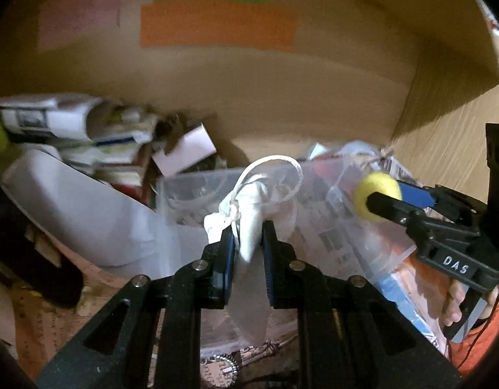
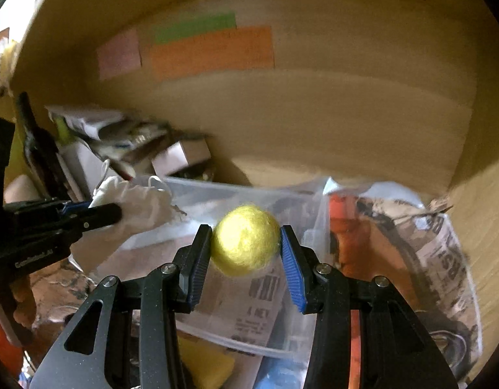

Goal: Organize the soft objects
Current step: 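Grasp the white pouch with the left tool while the right tool grasps the yellow ball, then grasp the black chain-trimmed cap with the right tool while the left tool grasps the bracelet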

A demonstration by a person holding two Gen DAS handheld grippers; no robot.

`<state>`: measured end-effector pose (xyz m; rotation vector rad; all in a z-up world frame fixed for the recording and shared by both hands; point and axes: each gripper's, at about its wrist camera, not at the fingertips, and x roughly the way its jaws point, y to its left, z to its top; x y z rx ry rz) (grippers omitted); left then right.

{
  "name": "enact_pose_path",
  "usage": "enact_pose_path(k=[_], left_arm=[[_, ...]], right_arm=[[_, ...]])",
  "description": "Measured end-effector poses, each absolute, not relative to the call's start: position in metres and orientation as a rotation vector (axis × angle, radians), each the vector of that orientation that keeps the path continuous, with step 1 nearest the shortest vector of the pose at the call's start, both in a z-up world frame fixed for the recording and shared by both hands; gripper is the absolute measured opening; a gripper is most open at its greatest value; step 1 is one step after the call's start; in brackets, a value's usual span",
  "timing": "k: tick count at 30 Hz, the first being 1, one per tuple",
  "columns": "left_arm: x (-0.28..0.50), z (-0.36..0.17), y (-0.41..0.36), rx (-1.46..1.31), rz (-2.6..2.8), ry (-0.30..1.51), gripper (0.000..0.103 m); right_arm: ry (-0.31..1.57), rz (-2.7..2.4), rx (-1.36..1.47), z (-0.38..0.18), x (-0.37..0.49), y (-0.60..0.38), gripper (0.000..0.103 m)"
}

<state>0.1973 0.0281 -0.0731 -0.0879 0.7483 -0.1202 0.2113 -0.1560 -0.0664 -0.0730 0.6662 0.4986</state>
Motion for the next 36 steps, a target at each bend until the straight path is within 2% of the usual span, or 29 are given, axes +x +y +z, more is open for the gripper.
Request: enact_pose_path(k=[11, 14, 17, 18, 19, 21, 23, 25, 27, 31, 36], left_arm=[[0.220, -0.104, 0.012, -0.073, -0.157, 0.861, 0.017], [0.220, -0.104, 0.012, -0.076, -0.158, 0.867, 0.022], [0.216, -0.099, 0.017, -0.087, -0.147, 0.853, 0.042], [0.213, -0.096, 0.019, -0.093, -0.143, 0.841, 0.052], [0.209, -0.092, 0.020, -0.099, -0.140, 0.822, 0.058], [0.201, -0.083, 0.024, -0.101, -0.136, 0.793, 0.060], [0.191, -0.073, 0.027, -0.102, -0.135, 0.764, 0.061], [0.180, -0.062, 0.032, -0.103, -0.127, 0.732, 0.070], [0.167, -0.051, 0.035, -0.097, -0.113, 0.690, 0.078], [0.140, -0.033, 0.038, -0.061, -0.086, 0.607, 0.096], [0.110, -0.024, 0.041, -0.027, -0.058, 0.554, 0.102]], right_arm=[[0.740, 0.499, -0.129, -0.092, 0.225, -0.142, 0.041], [0.735, 0.500, -0.142, -0.091, 0.223, -0.141, 0.042], [0.724, 0.506, -0.142, -0.086, 0.221, -0.145, 0.044], [0.712, 0.505, -0.141, -0.082, 0.219, -0.146, 0.048], [0.701, 0.501, -0.139, -0.080, 0.217, -0.147, 0.050], [0.666, 0.494, -0.130, -0.071, 0.210, -0.150, 0.060], [0.628, 0.498, -0.126, -0.060, 0.200, -0.153, 0.066], [0.591, 0.502, -0.123, -0.051, 0.189, -0.155, 0.073], [0.547, 0.512, -0.117, -0.041, 0.175, -0.158, 0.084], [0.497, 0.544, -0.115, -0.028, 0.153, -0.158, 0.087], [0.463, 0.574, -0.121, -0.024, 0.123, -0.158, 0.101]])
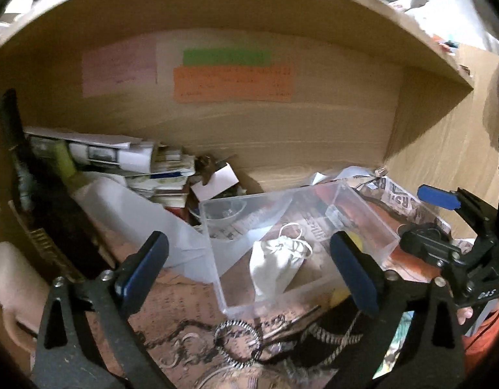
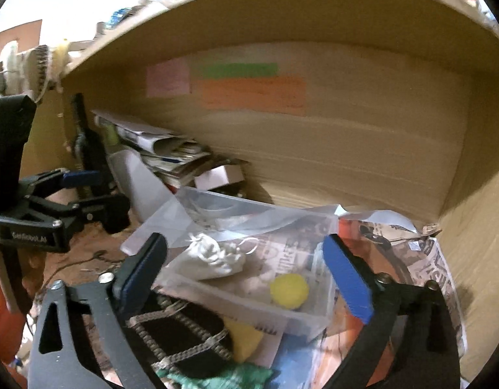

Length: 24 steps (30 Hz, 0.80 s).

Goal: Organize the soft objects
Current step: 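Grasp the black chain-trimmed cap with the right tool while the left tool grasps the bracelet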

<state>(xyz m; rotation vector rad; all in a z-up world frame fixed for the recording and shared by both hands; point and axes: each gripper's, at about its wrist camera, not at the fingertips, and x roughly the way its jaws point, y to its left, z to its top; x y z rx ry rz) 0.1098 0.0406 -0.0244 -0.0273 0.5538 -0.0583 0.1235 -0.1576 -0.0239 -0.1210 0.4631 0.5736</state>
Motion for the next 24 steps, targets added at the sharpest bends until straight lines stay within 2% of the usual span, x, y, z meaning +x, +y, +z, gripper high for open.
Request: enact_pose_path(k=[5, 16, 17, 19, 23, 24], left_arm=[[0.093, -0.041, 0.045, -0.037, -0.055, 0.596, 0.102], [0.096, -0.118, 0.075, -0.085, -0.007, 0.792, 0.101], [0.099, -0.125, 0.077, -0.100, -0.015, 0.813, 0.097], [0.104, -0.134, 0.078, -0.110, -0.024, 0.849, 0.076], [0.111, -0.143, 0.077, -0.121, -0.044, 0.880, 0.060], [0.114, -0.146, 0.076, -0.120, -0.046, 0.885, 0.052]], right_arm=[[0.496, 0.613, -0.122, -0.035, 0.108, -0.154, 0.102], [0.688, 0.670, -0.096, -0.085, 0.114, -0.143, 0.102], [0.707, 0.681, -0.089, -0.088, 0.117, -0.142, 0.102], [0.727, 0.697, -0.081, -0.093, 0.117, -0.140, 0.102], [0.749, 0.703, -0.078, -0.100, 0.120, -0.134, 0.101], [0.750, 0.699, -0.077, -0.101, 0.120, -0.134, 0.096]])
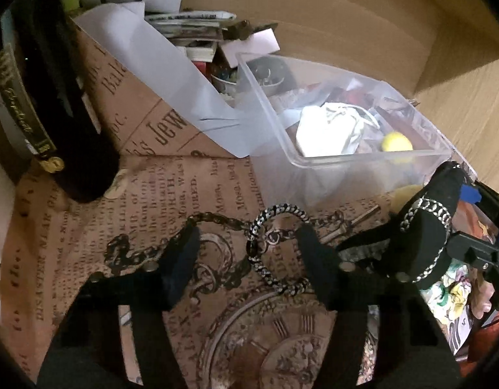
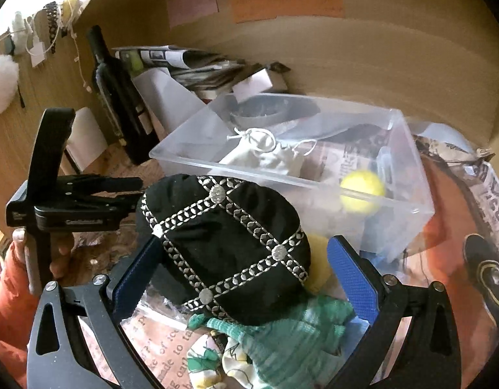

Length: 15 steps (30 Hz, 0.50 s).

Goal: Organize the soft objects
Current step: 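Grasp the black chain-trimmed cap with the right tool while the left tool grasps the bracelet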

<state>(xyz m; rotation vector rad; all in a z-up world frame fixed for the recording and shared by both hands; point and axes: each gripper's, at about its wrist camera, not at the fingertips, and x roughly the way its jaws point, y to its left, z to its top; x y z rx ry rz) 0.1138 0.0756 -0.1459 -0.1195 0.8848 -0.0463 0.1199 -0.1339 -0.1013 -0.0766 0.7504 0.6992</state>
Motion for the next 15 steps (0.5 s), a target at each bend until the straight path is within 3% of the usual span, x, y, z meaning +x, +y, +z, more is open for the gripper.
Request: enact_pose_path(k=[1, 3, 6, 9, 12, 15], left_arm=[[0.115, -0.147, 0.075, -0.117, -0.049, 0.888, 0.044], [0.118, -0.148, 0.072, -0.108, -0.055, 0.884, 0.038], [0.120, -0.148, 0.067, -0.083, -0.061, 0.876, 0.034], [0.121, -0.149, 0.062, -0.065, -0.072, 0.874, 0.020], [0.118, -0.149, 0.057, -0.041, -0.070, 0.860, 0.012], [0.110, -0.146, 0.056, -0.037, -0.065, 0.842, 0.008]], right_arm=[[0.756, 0.701, -0.080, -0.103, 0.121, -0.134, 0.091], [0.769, 0.707, -0.089, -0.105, 0.122, -0.132, 0.074], [0.755, 0.688, -0.102, -0.105, 0.120, -0.134, 0.060], [0.743, 0.706, -0.088, -0.105, 0.122, -0.136, 0.044], [0.735, 0.713, -0.073, -0.104, 0.121, -0.141, 0.031], [0.711, 0.716, -0.061, -0.099, 0.116, -0.147, 0.026]])
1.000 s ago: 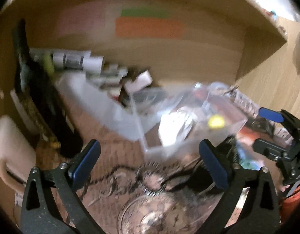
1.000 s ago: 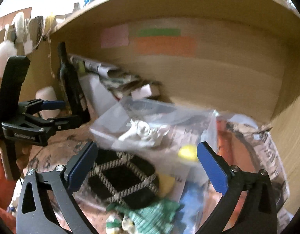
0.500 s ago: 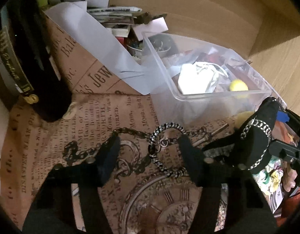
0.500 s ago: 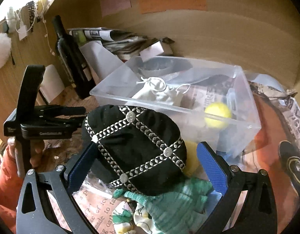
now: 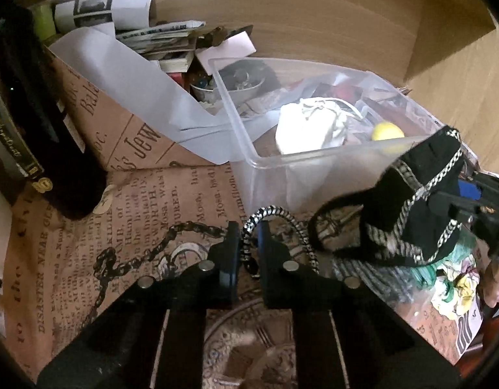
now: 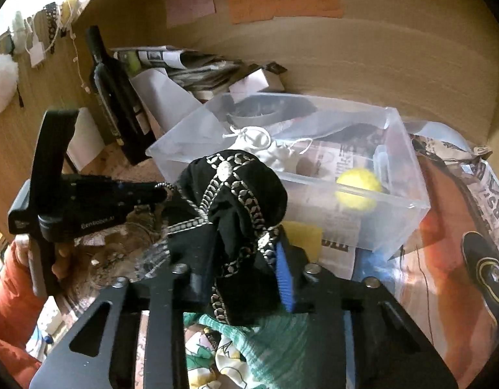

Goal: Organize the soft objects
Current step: 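Grasp the black chain-trimmed cap with the right tool while the left tool grasps the bracelet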

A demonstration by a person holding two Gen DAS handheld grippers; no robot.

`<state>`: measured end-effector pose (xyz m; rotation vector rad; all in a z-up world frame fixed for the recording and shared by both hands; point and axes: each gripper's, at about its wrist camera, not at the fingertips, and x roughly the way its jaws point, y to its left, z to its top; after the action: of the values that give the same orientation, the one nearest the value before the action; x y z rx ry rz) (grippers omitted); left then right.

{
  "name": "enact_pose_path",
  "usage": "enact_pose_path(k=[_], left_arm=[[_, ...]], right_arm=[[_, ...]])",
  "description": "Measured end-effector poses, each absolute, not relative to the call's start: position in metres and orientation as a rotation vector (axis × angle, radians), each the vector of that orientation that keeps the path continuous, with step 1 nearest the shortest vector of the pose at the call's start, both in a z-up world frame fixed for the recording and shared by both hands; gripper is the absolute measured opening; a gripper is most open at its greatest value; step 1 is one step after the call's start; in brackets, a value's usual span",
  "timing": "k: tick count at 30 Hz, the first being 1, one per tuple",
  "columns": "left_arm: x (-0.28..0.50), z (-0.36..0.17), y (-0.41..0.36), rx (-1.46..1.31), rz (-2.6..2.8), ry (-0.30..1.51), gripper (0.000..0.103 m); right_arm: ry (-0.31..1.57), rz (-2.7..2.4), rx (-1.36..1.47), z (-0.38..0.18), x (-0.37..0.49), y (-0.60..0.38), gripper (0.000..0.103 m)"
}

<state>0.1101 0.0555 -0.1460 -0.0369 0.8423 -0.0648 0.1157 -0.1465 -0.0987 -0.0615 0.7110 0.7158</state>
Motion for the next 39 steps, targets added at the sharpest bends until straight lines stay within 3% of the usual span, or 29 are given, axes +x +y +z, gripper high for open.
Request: enact_pose_path(k=[18, 27, 39], left_arm=[[0.053, -0.072, 0.060, -0.074, -0.052, 0.616, 0.006], [0.064, -0.031, 0.060, -0.077, -0.037, 0.491, 0.006], [0.123, -0.046, 0.047, -0.049, -0.033, 0.561, 0.006]], right_arm=[[0.484, 0.675, -0.035, -0.032, 0.091, -0.171, 0.024], [0.394, 0.607, 0.010, -0.009, 0.103, -0.184, 0.024], [0.418, 0.517, 0.017, -0.018, 0.149, -0.171, 0.025]])
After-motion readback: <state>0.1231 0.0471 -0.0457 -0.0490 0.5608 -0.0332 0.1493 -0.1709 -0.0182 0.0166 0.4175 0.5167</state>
